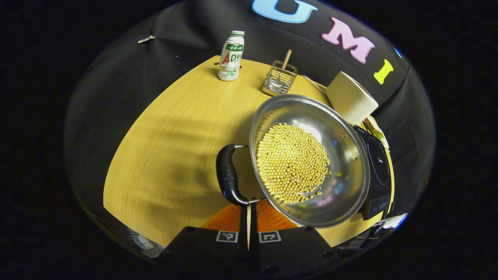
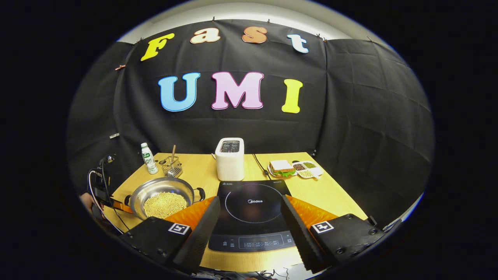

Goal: First push the handle of the pot to place it horizontally, then grasp the pot with both hands and set it on the induction cooktop.

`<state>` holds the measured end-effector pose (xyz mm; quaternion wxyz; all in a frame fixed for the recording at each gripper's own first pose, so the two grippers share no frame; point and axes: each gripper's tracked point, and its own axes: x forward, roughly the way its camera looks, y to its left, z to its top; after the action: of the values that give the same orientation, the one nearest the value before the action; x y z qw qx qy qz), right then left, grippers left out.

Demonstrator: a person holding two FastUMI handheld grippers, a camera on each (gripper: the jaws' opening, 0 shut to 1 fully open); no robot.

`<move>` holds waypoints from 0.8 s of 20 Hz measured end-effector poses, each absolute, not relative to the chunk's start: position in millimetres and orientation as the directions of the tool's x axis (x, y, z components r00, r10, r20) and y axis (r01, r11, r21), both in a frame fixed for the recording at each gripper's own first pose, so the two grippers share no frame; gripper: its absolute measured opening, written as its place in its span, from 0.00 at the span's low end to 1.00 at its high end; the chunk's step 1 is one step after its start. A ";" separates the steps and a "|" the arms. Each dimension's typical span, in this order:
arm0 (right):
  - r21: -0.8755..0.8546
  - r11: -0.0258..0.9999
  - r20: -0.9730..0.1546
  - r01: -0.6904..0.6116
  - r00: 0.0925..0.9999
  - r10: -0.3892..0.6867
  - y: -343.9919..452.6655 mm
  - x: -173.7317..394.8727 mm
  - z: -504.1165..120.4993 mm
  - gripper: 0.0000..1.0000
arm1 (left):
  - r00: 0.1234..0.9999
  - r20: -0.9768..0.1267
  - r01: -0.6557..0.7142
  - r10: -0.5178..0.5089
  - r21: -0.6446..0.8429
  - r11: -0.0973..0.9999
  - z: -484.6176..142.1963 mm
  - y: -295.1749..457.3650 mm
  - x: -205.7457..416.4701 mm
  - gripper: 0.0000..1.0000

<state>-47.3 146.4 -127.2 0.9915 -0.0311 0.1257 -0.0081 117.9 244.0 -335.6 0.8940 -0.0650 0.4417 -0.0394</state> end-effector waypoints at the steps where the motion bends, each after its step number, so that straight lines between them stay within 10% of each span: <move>1: -0.064 0.998 -0.255 0.007 0.967 -0.023 146.2 -46.8 -128.1 0.98 | 0.608 -0.785 0.005 -0.120 -0.147 0.989 -335.2 247.1 121.6 0.05; 16: -0.022 1.000 -0.284 0.002 0.959 -0.008 164.8 -29.1 -131.6 0.98 | 0.631 -0.774 -0.011 -0.043 -0.064 0.998 -323.6 284.8 172.9 0.05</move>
<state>-29.1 164.8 -131.6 0.9896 -0.0106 0.1435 -0.0024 172.9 284.8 -323.6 0.9026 -0.0315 0.4292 -0.0087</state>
